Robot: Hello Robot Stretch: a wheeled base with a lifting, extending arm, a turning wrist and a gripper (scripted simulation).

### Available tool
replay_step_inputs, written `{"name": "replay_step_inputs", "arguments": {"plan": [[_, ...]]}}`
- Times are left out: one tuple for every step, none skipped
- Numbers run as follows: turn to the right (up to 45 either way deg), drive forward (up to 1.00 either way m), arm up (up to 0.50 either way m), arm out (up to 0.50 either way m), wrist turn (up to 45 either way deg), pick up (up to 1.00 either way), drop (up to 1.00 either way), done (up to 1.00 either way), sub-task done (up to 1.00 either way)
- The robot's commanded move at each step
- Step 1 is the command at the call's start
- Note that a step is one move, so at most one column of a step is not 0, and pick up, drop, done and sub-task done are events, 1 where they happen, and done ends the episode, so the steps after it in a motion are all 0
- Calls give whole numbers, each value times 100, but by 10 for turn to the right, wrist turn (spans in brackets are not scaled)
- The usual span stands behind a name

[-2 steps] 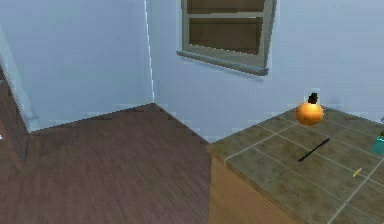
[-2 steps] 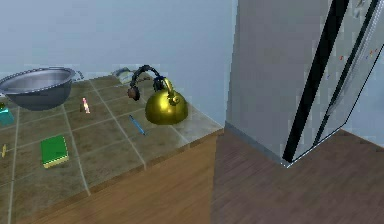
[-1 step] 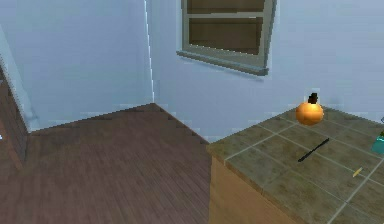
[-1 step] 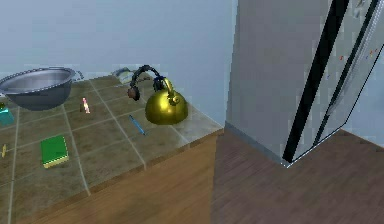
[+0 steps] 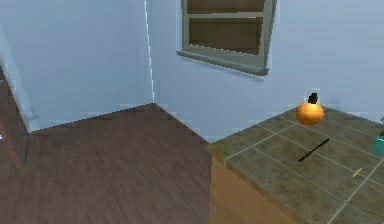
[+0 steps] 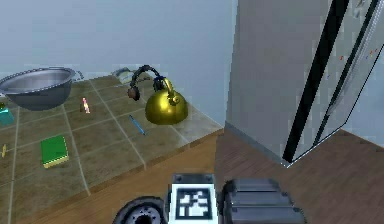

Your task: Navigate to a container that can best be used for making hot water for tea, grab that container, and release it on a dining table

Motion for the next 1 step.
{"name": "replay_step_inputs", "arguments": {"plan": [[0,0,0,44,0,0,0,0,0]]}}
